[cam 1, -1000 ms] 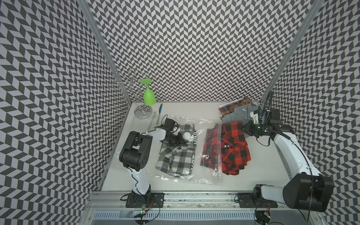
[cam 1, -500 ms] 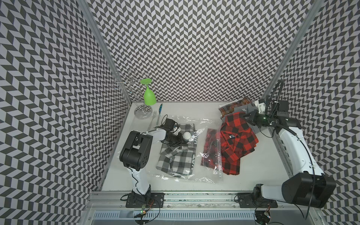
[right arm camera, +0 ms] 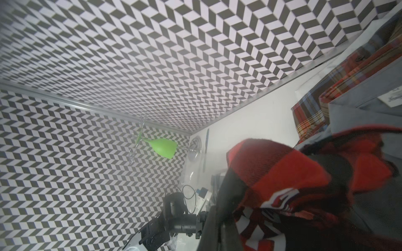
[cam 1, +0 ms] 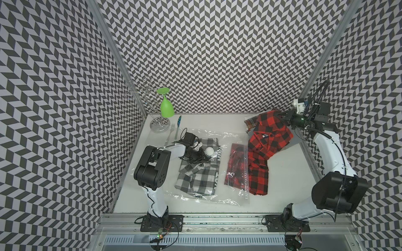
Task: Take the shirt out of the vacuum bag
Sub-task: Place the shirt at the corner of the board.
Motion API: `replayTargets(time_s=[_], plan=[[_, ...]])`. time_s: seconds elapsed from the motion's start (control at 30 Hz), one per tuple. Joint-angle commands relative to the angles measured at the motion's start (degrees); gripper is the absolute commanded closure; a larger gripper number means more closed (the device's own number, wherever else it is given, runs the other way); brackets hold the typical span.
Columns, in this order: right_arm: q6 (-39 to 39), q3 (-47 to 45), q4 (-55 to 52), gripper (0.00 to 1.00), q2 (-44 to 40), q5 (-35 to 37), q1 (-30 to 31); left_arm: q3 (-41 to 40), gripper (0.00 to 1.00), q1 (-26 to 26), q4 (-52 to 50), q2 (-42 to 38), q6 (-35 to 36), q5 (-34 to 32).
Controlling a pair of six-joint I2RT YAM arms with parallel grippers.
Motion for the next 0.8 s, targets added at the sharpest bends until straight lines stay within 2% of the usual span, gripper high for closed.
replayTargets(time_s=[0.0, 0.17, 0.3, 0.33, 0.47, 0.57, 0.63, 0.77], plan=[[2.18, 0.29, 7.62, 1.00, 1.98, -0.96, -4.63, -2.48, 0.74, -0.77, -1.81, 3.63, 0.60, -3.95], [0.88, -2.83, 4.70, 1.00, 5.67, 2.62, -11.49, -2.39, 0.74, -1.20, -1.87, 3.39, 0.25, -4.20], [2.18, -6.94, 8.58, 1.00, 7.14, 4.90, -13.63, -2.43, 0.74, -1.47, -1.77, 3.65, 0.19, -4.39], [1.91, -7.05, 8.11, 0.95, 7.81, 5.59, -13.78, -2.39, 0.74, -1.63, -1.73, 3.75, 0.20, -4.40], [-2.11, -5.38, 4.36, 0.56, 11.31, 10.05, -14.08, -2.22, 0.74, -2.08, -1.65, 3.80, -0.01, -4.40], [-5.71, -2.97, 0.78, 0.39, 11.15, 12.71, -14.09, -2.21, 0.74, -2.34, -1.64, 3.57, -0.20, -4.49], [-6.93, -2.64, 0.04, 0.31, 9.50, 14.73, -14.09, -2.31, 0.74, -2.47, -1.47, 3.63, -0.33, -4.44], [-10.87, -1.35, -5.94, 0.29, 5.98, 18.16, -13.59, -2.47, 0.74, -2.77, -1.18, 3.50, -0.66, -4.32]])
